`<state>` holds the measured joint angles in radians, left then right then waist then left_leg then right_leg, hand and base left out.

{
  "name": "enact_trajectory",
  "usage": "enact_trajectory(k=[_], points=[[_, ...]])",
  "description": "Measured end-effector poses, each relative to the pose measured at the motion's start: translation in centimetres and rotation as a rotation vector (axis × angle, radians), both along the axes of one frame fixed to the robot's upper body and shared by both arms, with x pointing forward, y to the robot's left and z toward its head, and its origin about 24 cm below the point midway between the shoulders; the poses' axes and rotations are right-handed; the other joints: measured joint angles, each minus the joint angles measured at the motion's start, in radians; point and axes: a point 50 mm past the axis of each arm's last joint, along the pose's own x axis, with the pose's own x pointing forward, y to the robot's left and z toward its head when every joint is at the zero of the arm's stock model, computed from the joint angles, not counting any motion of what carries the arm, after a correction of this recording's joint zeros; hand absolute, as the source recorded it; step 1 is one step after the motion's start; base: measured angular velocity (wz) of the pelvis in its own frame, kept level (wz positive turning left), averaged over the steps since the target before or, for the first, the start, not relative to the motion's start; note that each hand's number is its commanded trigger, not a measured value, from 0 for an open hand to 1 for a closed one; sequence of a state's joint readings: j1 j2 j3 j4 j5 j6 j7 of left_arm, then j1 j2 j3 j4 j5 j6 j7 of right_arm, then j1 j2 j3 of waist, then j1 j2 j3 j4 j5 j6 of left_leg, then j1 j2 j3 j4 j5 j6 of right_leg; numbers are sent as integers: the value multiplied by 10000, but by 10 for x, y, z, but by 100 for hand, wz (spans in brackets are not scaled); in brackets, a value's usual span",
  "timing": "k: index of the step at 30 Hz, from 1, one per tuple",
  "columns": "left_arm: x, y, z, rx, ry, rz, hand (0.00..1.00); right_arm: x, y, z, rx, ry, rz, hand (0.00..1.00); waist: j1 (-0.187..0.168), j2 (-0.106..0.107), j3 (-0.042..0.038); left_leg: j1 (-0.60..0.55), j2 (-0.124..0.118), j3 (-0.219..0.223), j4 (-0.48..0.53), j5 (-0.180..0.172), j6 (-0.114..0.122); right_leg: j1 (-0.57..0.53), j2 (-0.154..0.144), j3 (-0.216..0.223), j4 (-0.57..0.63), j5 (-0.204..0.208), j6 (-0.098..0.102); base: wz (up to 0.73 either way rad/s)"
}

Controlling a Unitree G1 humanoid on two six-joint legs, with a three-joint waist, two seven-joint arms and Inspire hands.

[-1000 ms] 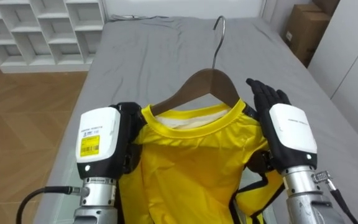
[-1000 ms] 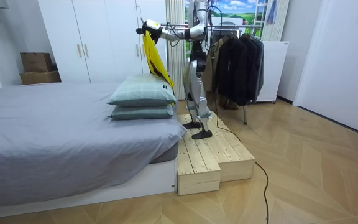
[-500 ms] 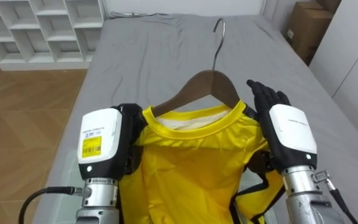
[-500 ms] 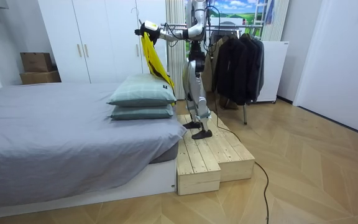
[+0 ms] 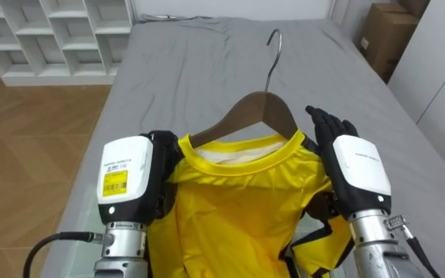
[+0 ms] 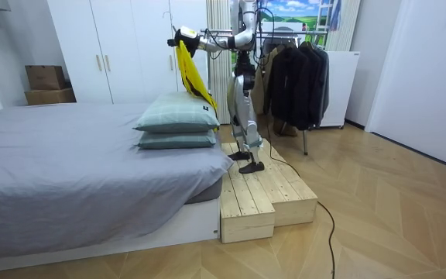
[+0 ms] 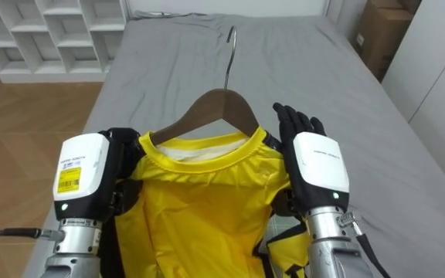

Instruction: Hang clothes

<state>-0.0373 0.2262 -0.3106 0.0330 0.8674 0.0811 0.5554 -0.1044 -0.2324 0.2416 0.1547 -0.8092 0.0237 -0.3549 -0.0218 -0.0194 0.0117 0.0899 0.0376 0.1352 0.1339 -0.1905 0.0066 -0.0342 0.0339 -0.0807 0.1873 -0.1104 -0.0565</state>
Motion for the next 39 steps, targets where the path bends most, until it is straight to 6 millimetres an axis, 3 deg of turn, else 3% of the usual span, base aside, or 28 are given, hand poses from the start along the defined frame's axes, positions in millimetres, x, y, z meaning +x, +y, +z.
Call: enact_trajectory(k=[39], points=[[0, 4, -1, 201, 38, 134, 100, 0, -7, -11, 90, 457, -305, 100, -102, -4, 0, -83, -10, -41, 17, 3, -3, 7, -5, -73, -29, 3, -5, 0]])
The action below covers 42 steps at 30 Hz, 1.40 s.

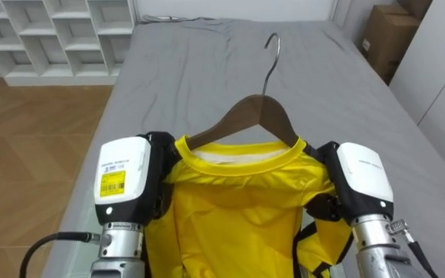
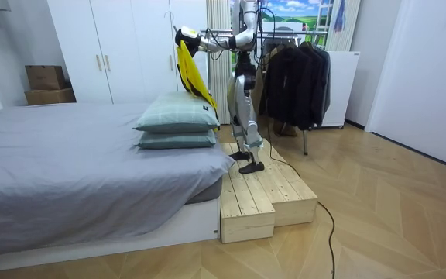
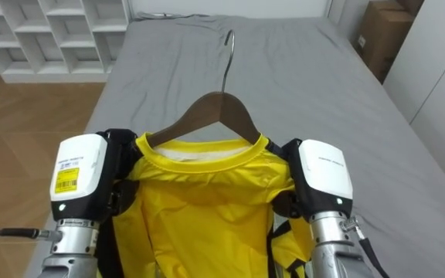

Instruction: Hang clothes

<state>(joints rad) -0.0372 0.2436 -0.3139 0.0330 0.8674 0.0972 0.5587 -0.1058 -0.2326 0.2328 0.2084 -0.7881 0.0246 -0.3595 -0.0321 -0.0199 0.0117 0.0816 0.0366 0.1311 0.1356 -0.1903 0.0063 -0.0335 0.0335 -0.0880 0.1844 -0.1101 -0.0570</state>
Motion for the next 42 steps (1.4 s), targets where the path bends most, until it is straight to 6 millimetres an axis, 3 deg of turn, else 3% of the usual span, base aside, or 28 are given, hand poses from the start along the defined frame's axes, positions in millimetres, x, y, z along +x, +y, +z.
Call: enact_trajectory(k=[7, 8, 9, 10, 42], points=[[0, 0, 0, 1, 2, -1, 97, 0, 0, 0, 0, 3, -2, 100, -1, 0, 0, 7, -3, 4, 0, 0, 0, 14, 0, 2, -14, 0, 0, 0], [0, 0, 0, 3, 12, -4, 69, 0, 0, 0, -3, 12, -6, 100, -3, 0, 0, 19, -3, 4, 0, 0, 0, 41, 1, 2, -29, 0, 1, 0], [0, 0, 0, 5, 28, -10, 51, 0, 0, -1, -5, 27, -11, 100, -5, 0, 0, 32, -4, 4, 1, 0, 0, 89, 2, 1, -66, 0, 0, 0], [0, 0, 0, 4, 30, -10, 0, 0, 0, -1, -8, 37, -13, 100, -4, 0, -1, 34, -7, 4, 1, 0, 0, 156, 7, 2, -168, 0, 1, 0], [0, -10, 0, -483, 44, -453, 0, -1, -3, -11, -253, 546, -28, 100, 83, -7, -9, 166, 9, -13, 4, 0, 0, 223, 16, 29, -122, 5, -8, 0]])
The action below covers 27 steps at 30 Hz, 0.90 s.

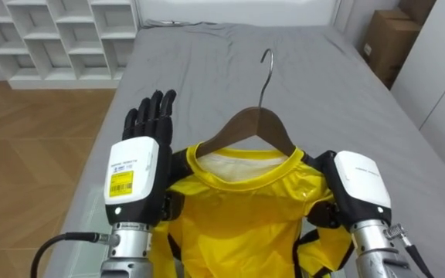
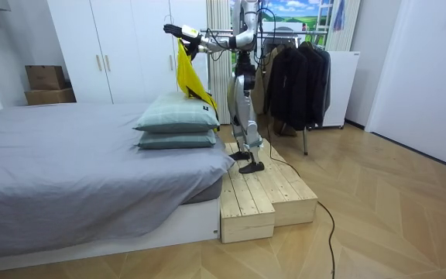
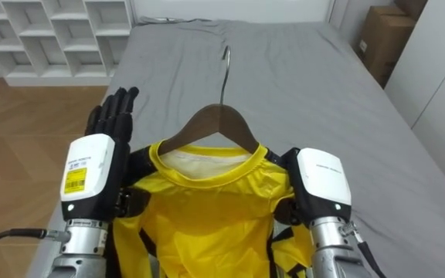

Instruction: Hang clothes

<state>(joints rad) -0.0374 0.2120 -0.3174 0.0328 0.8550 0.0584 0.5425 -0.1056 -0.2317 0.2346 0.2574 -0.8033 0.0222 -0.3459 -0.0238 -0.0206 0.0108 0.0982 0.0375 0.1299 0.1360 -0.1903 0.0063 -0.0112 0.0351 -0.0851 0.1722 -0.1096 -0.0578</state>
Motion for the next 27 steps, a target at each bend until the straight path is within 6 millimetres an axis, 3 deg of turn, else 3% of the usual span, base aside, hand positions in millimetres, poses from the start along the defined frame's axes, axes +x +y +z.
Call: enact_trajectory(k=[16, 27], points=[[0, -3, 3, -57, -117, -276, 0, -1, -1, -5, -1122, 73, 172, 100, 16, -51, -5, -6, -1, 22, -3, 0, 0, -11, 0, 7, -15, 0, 1, 0], [2, -7, 12, -219, -545, -544, 0, 2, -15, 1, -974, -160, -389, 100, 11, -43, -9, -24, 3, 51, -3, 0, -1, -33, -1, 6, -12, 0, 1, 0]])
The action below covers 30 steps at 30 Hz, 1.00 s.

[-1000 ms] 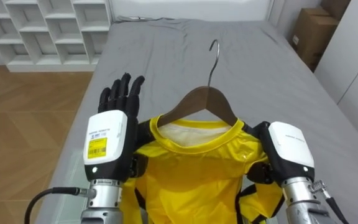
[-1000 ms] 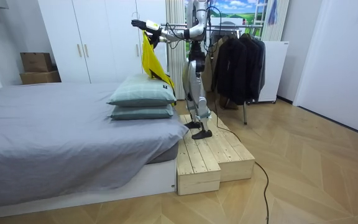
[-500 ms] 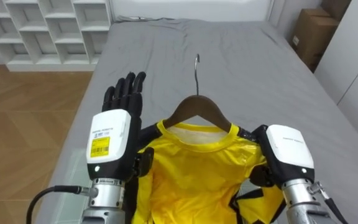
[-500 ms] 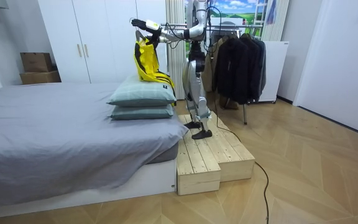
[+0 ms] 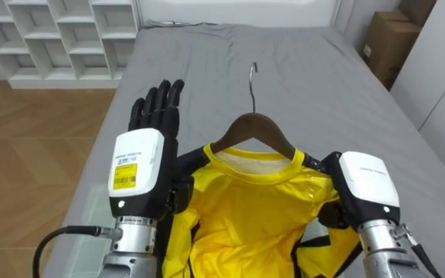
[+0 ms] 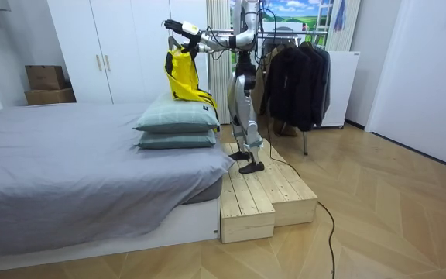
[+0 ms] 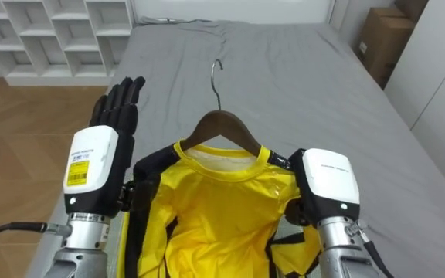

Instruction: Hang clothes

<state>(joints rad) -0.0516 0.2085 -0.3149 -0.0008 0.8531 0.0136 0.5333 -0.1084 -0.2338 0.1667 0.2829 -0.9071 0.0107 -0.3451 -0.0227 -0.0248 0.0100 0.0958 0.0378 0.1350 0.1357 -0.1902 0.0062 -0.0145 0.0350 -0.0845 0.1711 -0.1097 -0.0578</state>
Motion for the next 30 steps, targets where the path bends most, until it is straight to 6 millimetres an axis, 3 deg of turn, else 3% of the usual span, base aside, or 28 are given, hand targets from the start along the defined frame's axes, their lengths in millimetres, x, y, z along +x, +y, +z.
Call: enact_trajectory(k=[7, 13, 24, 30], points=[[0, -3, -1, 37, 183, -315, 0, 6, -7, 10, 7, -521, -240, 100, -14, -18, 3, 3, 2, 1, 0, 0, 0, 9, -11, -42, 8, 1, -1, 0], [1, 0, -1, -132, 360, -266, 0, 7, -9, 13, 40, -844, -374, 100, 25, -154, -5, 12, 8, -2, 0, 1, -1, 9, 2, -23, 7, 0, -1, 0], [1, 33, 2, -596, 167, 1109, 0, 7, -25, 19, 183, -1222, -1025, 100, 9, -229, -76, 40, 17, -58, 4, 0, -2, 65, -10, -107, 27, 8, -12, 2], [-2, 71, 6, -2281, -290, 2753, 0, 0, -42, 19, 230, -1451, -1724, 100, 9, -187, -107, 38, 33, -107, 10, 0, -2, 90, -7, -191, 34, 10, -16, 4]])
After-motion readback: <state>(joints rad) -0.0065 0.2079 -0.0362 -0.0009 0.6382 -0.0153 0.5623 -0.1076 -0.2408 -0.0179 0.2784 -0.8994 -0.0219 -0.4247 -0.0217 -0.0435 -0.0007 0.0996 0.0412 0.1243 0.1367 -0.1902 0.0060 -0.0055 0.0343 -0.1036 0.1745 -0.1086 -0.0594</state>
